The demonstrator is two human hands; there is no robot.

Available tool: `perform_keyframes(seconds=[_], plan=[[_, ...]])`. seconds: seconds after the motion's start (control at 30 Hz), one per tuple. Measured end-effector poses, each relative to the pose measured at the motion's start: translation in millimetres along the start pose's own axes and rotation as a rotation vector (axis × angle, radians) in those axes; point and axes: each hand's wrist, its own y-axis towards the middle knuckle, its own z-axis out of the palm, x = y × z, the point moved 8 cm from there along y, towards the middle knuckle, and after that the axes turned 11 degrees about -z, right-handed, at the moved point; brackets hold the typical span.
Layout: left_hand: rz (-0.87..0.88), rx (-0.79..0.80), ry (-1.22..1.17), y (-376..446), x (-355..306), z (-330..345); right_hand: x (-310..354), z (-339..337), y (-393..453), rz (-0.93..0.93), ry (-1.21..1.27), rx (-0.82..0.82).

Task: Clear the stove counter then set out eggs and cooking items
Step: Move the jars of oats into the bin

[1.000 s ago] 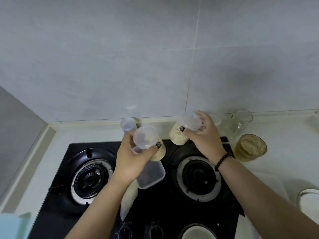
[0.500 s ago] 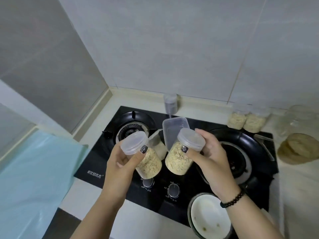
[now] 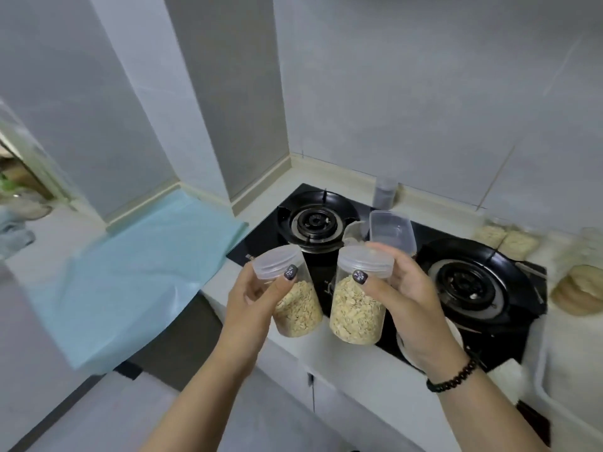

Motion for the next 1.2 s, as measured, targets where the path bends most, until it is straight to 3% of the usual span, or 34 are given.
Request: perform_keyframes(seconds=[0.17, 0.63, 1.2], plan=[[0.02, -0.105, -0.017, -82.0, 5.5, -75.6, 8.3, 76.3, -59.7, 0.022, 0.015, 0.117], [-0.006, -0.674, -0.218, -249.8, 37.3, -322.4, 1.2, 352.0, -152.4, 0.076, 0.084, 0.697], [0.096, -1.124, -0.378, -250.4, -2.1, -603.9, -32.0, 697.6, -99.3, 0.076, 0.117, 1.134]])
